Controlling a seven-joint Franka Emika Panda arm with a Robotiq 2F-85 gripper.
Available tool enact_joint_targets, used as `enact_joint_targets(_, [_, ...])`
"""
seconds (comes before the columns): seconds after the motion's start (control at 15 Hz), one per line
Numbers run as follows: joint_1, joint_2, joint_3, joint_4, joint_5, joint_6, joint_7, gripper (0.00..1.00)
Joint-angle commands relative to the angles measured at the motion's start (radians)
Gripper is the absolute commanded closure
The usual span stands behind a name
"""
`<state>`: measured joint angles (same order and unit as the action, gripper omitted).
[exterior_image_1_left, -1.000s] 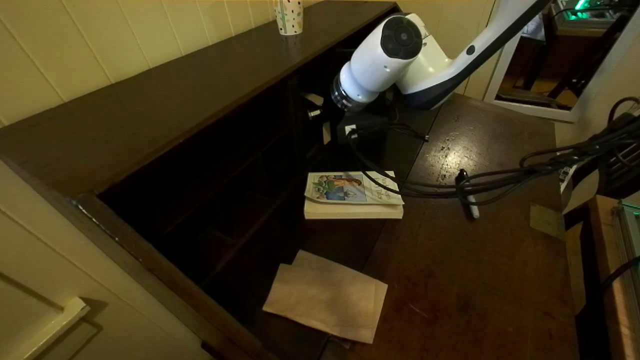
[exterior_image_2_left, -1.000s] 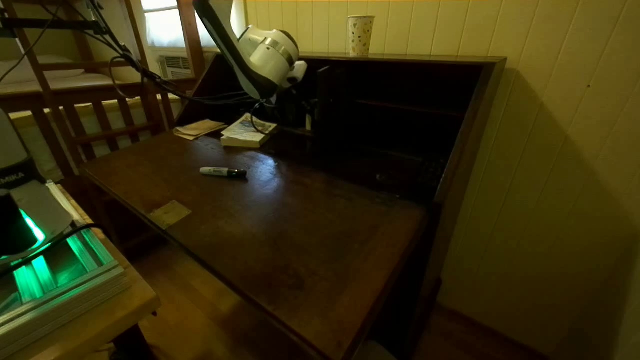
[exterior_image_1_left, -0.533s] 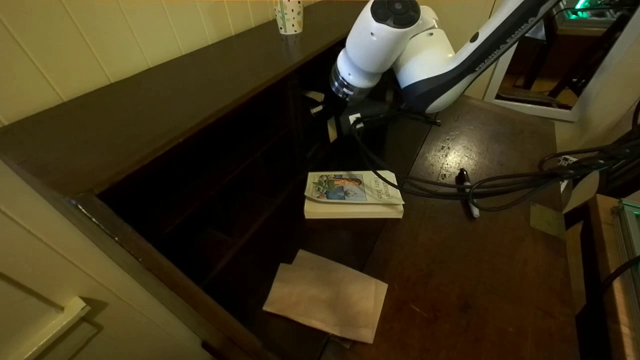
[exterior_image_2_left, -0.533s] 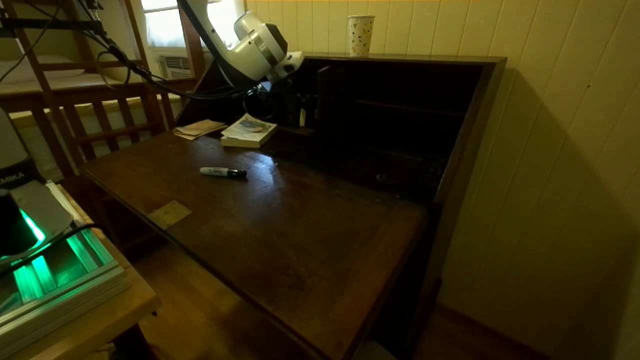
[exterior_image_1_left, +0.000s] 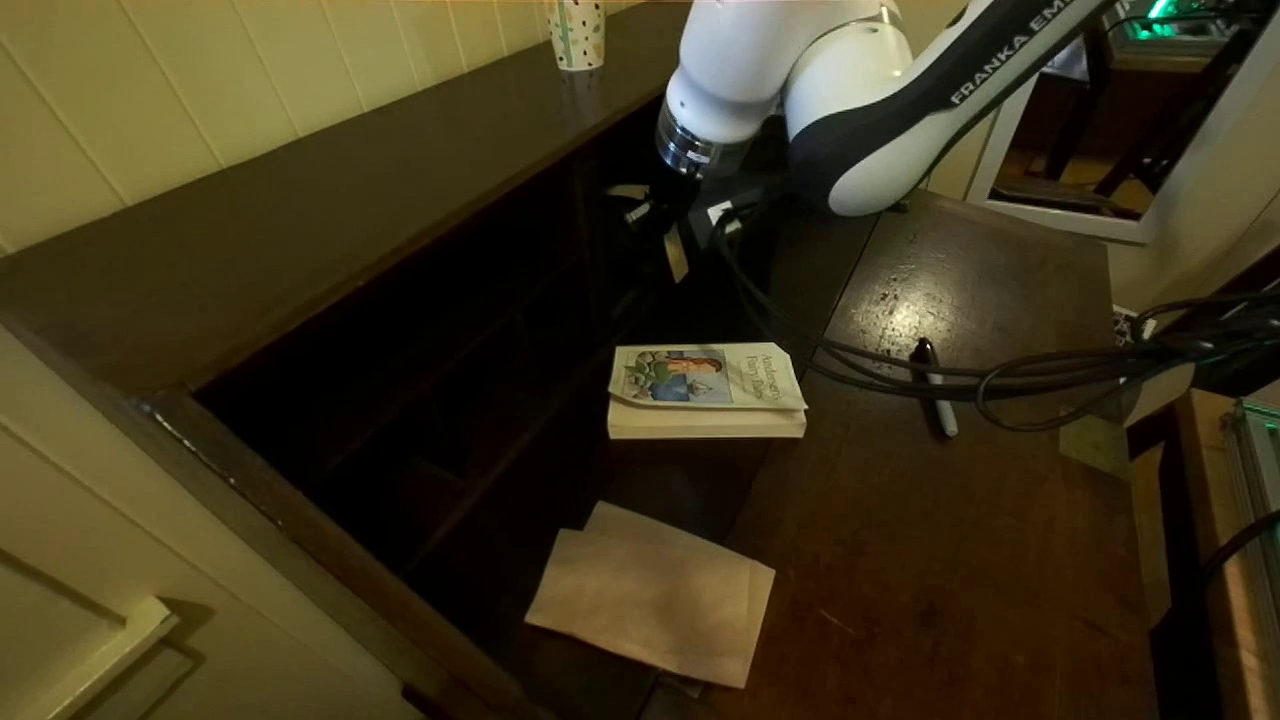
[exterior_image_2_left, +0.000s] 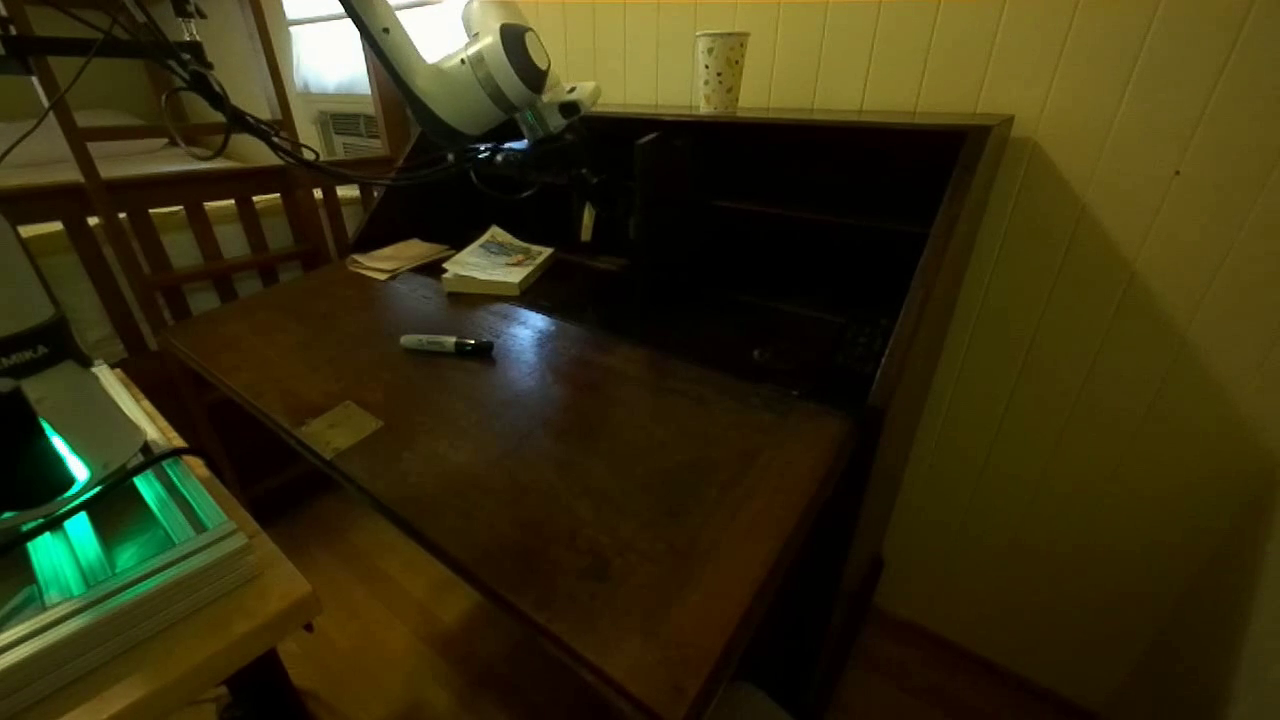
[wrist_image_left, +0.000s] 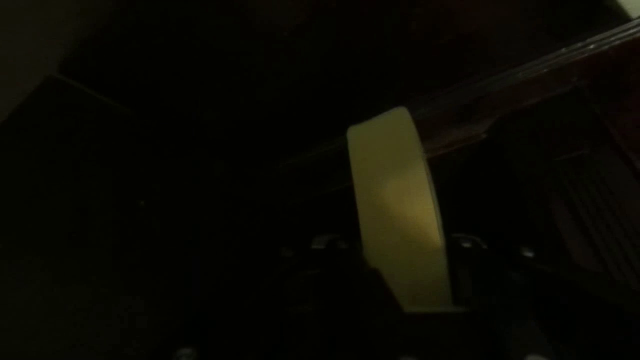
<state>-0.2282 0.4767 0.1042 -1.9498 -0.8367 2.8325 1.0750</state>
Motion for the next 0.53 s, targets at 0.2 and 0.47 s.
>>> enact_joint_targets(0.2, [0.149, -0.11, -0.11, -0.104, 0.315, -0.138, -0.362, 0.92])
enact_joint_targets(0.47, [0.192, -0.151, -0.131, -0.13, 0.461, -0.201, -0.565, 0.92])
